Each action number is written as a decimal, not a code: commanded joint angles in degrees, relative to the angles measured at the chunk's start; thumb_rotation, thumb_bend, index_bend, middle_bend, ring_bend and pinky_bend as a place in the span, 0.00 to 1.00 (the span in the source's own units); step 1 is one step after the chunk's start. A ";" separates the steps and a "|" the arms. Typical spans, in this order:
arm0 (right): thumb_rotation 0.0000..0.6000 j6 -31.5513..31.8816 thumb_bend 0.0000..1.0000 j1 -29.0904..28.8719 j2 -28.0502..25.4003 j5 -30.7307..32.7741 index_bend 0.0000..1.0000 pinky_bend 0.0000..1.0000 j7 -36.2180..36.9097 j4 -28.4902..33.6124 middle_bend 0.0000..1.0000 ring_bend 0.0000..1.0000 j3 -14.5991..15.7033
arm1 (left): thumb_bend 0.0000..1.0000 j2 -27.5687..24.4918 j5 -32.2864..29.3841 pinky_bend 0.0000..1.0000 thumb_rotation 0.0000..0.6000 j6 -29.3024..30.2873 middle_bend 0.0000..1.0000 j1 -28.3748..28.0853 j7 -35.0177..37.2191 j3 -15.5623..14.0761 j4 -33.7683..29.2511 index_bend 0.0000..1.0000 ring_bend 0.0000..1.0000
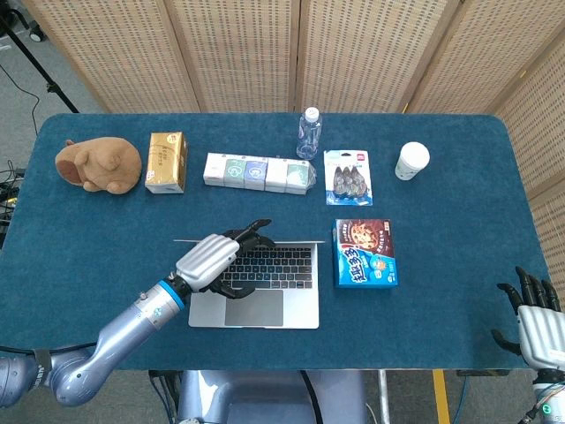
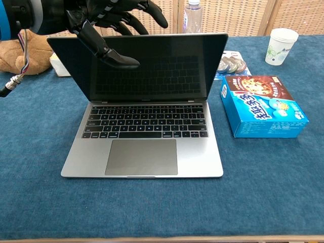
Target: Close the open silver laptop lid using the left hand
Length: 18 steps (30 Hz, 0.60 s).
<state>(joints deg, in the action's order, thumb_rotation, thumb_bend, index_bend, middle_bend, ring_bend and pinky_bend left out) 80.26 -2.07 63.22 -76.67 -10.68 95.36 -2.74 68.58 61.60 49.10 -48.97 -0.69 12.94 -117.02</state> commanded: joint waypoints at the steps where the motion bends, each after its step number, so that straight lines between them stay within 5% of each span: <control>1: 1.00 0.01 0.24 0.04 -0.04 0.04 0.22 0.00 -0.02 0.06 0.00 0.00 0.02 | 0.25 -0.34 -0.31 0.22 1.00 -0.20 0.05 0.08 0.12 -0.24 -0.71 0.23 0.17; 18: 1.00 0.00 0.24 0.46 -0.39 0.36 0.22 0.00 -0.01 0.53 0.00 0.00 0.30 | 0.25 -2.34 1.42 0.22 1.00 -0.95 0.05 1.24 0.79 -2.48 -5.95 0.23 0.17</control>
<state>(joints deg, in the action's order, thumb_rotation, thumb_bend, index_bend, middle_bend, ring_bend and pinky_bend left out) 80.26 -1.61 62.84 -76.32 -10.69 95.90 -2.43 66.25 63.00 48.16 -47.75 0.12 10.49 -122.94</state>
